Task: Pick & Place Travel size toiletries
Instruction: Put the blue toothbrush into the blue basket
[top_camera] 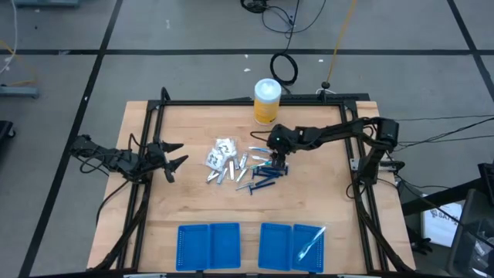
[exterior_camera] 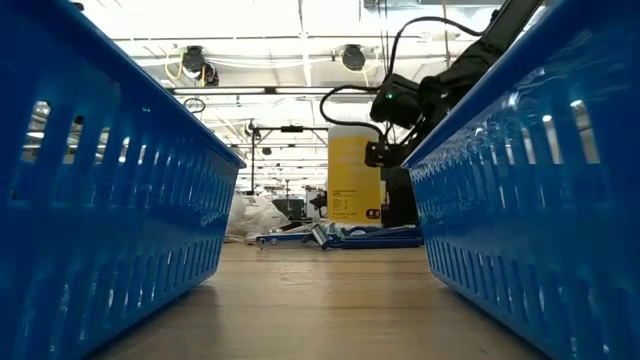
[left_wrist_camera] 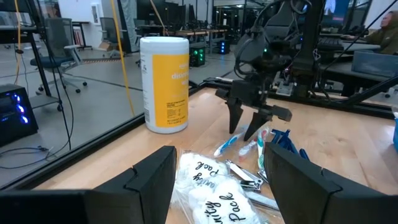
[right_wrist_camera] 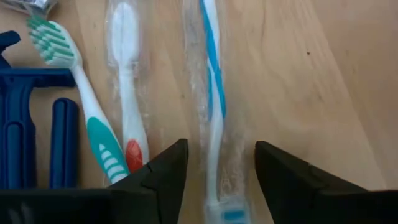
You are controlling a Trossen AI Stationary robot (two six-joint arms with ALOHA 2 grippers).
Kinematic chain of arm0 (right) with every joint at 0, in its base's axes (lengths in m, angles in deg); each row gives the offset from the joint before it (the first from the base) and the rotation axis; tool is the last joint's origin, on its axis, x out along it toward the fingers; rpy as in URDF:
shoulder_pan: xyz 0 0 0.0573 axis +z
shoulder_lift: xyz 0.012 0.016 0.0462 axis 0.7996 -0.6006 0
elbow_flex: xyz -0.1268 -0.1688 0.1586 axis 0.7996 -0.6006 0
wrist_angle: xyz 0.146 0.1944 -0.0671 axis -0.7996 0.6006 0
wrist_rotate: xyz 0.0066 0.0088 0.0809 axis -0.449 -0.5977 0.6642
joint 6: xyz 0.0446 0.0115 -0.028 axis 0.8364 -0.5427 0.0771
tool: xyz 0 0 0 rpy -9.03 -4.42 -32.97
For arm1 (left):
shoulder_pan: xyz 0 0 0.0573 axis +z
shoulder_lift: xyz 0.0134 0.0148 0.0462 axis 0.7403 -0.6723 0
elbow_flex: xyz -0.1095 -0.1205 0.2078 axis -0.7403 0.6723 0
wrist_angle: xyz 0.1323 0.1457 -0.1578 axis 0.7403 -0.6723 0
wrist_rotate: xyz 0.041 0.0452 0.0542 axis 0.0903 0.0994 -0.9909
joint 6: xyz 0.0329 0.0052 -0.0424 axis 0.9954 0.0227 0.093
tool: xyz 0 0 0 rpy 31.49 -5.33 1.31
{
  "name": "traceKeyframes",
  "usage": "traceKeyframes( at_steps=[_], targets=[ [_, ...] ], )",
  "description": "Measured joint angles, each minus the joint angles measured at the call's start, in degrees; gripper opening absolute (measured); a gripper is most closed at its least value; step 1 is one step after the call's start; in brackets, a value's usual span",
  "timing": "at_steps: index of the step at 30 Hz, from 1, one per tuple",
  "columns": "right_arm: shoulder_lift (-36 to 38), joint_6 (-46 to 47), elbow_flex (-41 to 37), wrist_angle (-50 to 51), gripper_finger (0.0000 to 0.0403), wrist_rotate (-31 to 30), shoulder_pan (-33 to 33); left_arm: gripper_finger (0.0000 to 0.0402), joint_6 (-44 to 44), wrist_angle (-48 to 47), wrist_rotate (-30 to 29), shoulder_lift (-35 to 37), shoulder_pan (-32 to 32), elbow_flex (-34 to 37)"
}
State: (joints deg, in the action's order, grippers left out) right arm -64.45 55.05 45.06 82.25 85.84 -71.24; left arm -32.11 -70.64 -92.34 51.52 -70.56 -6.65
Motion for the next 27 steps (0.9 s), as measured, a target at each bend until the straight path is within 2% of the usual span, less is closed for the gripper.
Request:
traceKeyframes(
  at_steps=[7,18,23,27],
  targets=[
    [0.0,1.5,0.0,0.1,0.0136,0.0,0.0,0.0239,0.0,0.0,0.0,0.0,0.0,0.0],
    [0.6,0.5,-0.1,-0.2,0.0011,-0.7,0.0,0.0239,0.0,0.0,0.0,0.0,0.0,0.0],
    [3.3,-0.1,-0.3,0.3,0.0018,-5.0,0.4,0.0239,0.0,0.0,0.0,0.0,0.0,0.0],
    [8.4,1.2,-0.3,0.7,0.0013,-4.7,1.2,0.0239,0.0,0.0,0.0,0.0,0.0,0.0]
  ],
)
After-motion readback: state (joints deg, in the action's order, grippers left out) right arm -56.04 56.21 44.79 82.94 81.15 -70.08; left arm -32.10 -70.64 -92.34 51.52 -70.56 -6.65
